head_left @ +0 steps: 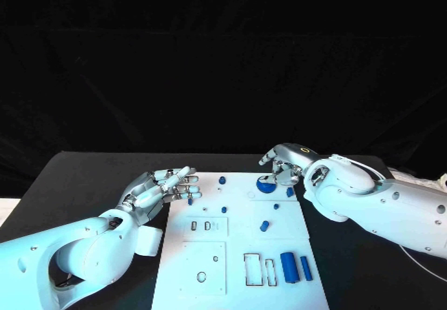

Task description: Assemble the parts on the task board

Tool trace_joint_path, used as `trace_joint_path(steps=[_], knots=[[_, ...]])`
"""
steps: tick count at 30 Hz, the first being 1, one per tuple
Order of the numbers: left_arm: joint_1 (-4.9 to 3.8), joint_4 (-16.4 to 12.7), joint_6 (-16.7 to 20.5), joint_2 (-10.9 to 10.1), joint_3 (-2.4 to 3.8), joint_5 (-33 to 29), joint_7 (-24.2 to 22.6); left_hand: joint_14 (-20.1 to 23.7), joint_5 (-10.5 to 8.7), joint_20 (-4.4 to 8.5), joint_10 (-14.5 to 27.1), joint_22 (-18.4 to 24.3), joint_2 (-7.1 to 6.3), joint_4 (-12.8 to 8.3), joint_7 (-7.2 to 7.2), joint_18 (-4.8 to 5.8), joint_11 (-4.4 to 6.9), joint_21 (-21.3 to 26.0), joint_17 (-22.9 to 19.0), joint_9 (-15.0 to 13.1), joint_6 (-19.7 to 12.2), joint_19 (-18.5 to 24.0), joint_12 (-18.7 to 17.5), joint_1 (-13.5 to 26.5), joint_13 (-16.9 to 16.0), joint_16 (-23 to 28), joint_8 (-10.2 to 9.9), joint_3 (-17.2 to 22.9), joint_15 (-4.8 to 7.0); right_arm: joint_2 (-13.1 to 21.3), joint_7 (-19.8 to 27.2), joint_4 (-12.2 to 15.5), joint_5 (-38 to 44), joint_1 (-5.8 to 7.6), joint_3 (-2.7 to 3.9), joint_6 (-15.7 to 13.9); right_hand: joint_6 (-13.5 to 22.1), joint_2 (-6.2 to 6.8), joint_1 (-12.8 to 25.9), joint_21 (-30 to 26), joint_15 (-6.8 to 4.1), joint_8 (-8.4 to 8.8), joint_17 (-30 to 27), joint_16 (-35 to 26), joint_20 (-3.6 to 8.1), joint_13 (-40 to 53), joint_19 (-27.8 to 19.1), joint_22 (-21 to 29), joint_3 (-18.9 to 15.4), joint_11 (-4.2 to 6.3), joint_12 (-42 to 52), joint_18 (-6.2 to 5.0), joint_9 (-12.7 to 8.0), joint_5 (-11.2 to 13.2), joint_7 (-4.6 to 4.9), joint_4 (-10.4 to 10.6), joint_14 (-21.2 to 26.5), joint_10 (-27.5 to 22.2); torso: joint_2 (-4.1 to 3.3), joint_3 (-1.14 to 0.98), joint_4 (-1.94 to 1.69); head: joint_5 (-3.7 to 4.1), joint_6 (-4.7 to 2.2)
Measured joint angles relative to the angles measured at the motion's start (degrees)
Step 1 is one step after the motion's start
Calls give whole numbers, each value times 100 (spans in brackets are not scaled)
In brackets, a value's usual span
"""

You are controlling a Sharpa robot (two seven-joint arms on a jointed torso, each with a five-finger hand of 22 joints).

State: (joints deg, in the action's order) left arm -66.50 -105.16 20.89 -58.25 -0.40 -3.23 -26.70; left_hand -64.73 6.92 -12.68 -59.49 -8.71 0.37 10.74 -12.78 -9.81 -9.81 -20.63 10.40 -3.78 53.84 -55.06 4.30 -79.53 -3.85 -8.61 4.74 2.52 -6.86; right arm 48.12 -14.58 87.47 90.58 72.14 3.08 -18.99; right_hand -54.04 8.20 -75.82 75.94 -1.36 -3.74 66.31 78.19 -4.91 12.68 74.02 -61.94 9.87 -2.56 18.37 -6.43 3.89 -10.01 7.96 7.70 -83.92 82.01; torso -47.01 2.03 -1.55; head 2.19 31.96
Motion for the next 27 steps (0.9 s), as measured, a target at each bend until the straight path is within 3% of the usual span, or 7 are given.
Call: trace_joint_path(steps=[1, 3, 5, 7, 17, 26, 27], knots=[[0, 1, -2, -1, 0, 0, 0, 0, 0, 0, 0, 0, 0, 0, 0, 1, 0, 0, 0, 0, 0, 0, 0, 0, 0, 0, 0, 0, 0, 69, -44, 20, -95, 1, 3, 24, 2, 3, 3, 67, -4, 0, 179, 111, 25, 525, 67, -110, -134, 11, 470, 73, 2, -47, 0, 71, -4, 25, 4, -4, 12, 0, 0], [0, 3, -6, 0, 0, 0, 1, 0, 0, 0, 0, 0, 0, 0, 0, 0, 0, 0, 0, 0, 0, 0, 0, 0, 0, 0, 0, 0, 0, 146, -117, 20, -227, 1, 5, 73, 13, -52, -52, 176, -51, 0, 513, 317, 31, 2016, 155, -288, -417, 44, 1780, 75, 11, -98, -8, 260, -11, -101, 9, -7, 29, 0, 1], [0, 9, -11, 6, 0, 0, 2, 0, 0, 0, 0, 0, 0, 0, 0, 0, 0, 0, 0, 0, 0, 0, 0, 0, 0, 0, 0, 0, 0, 195, -195, -3, -347, 0, 7, 143, 23, -101, -174, 260, -15, -28, 779, 478, 44, 3408, 204, -426, -677, 18, 3006, 75, 18, -98, 2, 446, -19, -282, 12, -14, 46, 5, 4], [0, 15, -17, 17, 0, 0, 3, 0, 0, 0, 0, 0, 0, 0, 0, 0, 0, 0, 0, 0, 0, 0, 0, 0, 0, 0, 0, 0, 0, 210, -266, -40, -427, -5, 8, 208, 7, -151, -224, 283, -16, -44, 854, 560, 8, 4186, 251, -497, -812, -21, 3675, 74, 18, -122, 19, 582, -20, -321, 13, -18, 53, 18, 4], [1, 47, -35, 61, -1, 0, 7, 0, 0, 0, 0, -1, 0, 0, 0, 0, 0, 0, 4, 0, 0, 0, 0, 0, -1, 0, 0, 0, 0, 46, -530, -278, -578, -34, 9, 484, -22, -226, -299, 306, -16, -69, 864, 607, 8, 5526, 252, -560, -1033, -68, 4838, 74, 24, -231, 42, 803, -20, -155, 11, -21, 50, 48, 5], [1, 55, -39, 74, -1, 0, 7, 0, 0, 0, 0, -1, 0, 0, 0, 0, 0, 0, 4, 0, 0, 0, 0, 0, -1, 0, 1, 0, 0, -205, -583, -477, -581, -93, 9, 637, -89, -278, -351, 330, 4, -133, 863, 695, -13, 6187, 273, -618, -1086, -50, 5541, 75, 29, -254, 16, 798, 0, 103, 9, -18, 50, 53, 21], [1, 56, -39, 75, -1, 0, 7, 0, 0, 0, 0, -1, 0, 0, 0, 1, 0, 0, 3, 0, 0, 0, 0, 0, -1, 0, 1, 0, 0, -223, -583, -486, -571, -103, 9, 644, -90, -287, -360, 352, 4, -133, 863, 702, -13, 6209, 273, -631, -1098, -41, 5609, 129, 29, -254, 16, 786, 0, 114, 9, -18, 49, 54, 23]])
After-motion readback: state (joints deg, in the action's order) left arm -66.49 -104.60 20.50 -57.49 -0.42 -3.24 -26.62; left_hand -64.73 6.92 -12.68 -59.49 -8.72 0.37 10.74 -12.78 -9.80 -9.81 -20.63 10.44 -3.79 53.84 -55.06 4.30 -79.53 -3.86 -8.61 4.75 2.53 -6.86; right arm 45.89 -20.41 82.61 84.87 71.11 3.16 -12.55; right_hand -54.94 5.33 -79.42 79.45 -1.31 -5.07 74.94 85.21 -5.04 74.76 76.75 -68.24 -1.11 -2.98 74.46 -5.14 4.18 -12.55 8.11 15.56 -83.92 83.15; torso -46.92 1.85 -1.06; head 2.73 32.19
